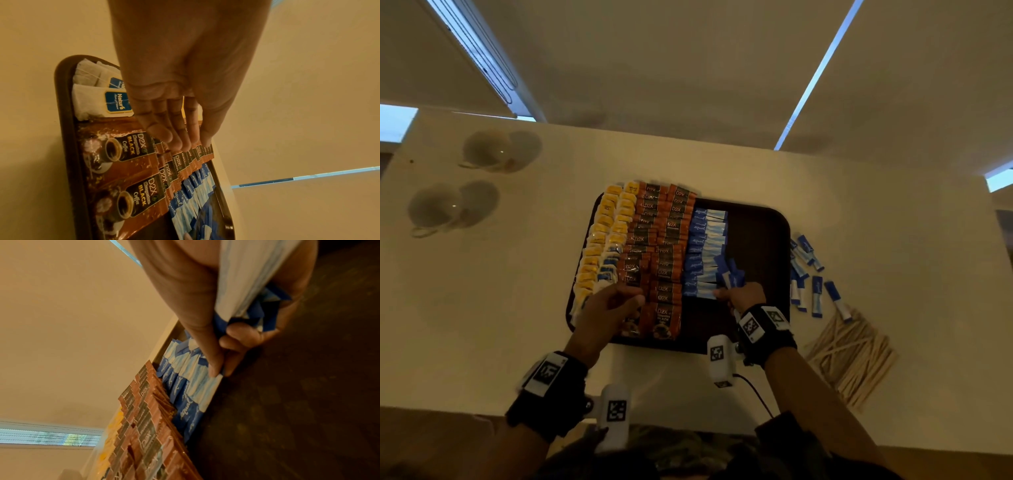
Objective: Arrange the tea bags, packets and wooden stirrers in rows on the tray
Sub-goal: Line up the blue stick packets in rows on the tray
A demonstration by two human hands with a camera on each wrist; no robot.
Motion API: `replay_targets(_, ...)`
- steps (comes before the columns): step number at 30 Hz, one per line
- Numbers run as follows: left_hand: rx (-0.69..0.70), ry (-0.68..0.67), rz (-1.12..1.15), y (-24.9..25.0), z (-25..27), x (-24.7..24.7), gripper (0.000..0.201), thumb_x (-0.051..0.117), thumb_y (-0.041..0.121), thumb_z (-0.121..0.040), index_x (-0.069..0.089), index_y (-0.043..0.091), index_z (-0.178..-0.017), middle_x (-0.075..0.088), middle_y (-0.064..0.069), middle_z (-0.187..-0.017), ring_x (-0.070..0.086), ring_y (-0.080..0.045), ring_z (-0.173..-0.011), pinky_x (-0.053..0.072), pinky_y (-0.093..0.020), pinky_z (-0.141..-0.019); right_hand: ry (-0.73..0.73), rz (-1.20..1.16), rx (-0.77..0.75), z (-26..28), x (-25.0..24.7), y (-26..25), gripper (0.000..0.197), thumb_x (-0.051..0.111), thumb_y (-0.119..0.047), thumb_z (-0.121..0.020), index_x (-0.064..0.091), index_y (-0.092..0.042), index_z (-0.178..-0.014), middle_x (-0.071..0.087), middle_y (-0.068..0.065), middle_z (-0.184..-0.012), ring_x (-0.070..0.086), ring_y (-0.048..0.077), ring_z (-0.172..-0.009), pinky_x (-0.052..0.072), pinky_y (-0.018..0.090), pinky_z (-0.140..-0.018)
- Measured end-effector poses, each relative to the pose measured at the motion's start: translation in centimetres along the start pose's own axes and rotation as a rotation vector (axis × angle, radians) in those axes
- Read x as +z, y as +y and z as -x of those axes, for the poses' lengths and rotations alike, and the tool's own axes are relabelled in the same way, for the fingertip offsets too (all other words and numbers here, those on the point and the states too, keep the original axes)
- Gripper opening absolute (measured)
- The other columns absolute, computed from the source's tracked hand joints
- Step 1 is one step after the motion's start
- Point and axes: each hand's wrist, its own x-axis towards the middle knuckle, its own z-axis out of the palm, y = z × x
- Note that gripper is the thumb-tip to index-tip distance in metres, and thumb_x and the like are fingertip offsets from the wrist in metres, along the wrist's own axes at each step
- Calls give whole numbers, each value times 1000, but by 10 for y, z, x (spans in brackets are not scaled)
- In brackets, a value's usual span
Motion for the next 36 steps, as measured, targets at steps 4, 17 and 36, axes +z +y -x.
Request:
replay_targets(4, 19, -31, -22, 2, 0, -1, 12, 65, 14, -85, 66, 11, -97, 67, -2, -85, 60, -2, -60, 48, -20, -56, 33, 30, -19, -1, 1, 2, 32, 80, -17, -74, 50, -7, -65, 52, 9, -66, 48, 20, -57, 42, 31, -65)
replay_targets(17, 131, -60, -164, 6, -6, 5, 9, 66, 16, -85, 67, 17, -93, 69, 1, -94, 65, -11, -87, 53, -20, -68, -65, -71, -182, 30, -10, 10, 20, 74, -13, -80, 57, -9, -70, 58, 9, -68, 48, 15, -52, 40, 23, -47)
replay_targets(36, 258, -186, -54, 50, -16, 35, 11, 57, 9, -90, 68, 12, -92, 67, 4, -71, 59, -5, -62, 50, -18, -56, -571, -225, -263, 82, -16, 4, 32, 50, -27, -96, 62, -2, -112, 60, -1, -70, 44, 3, -45, 36, 13, -43)
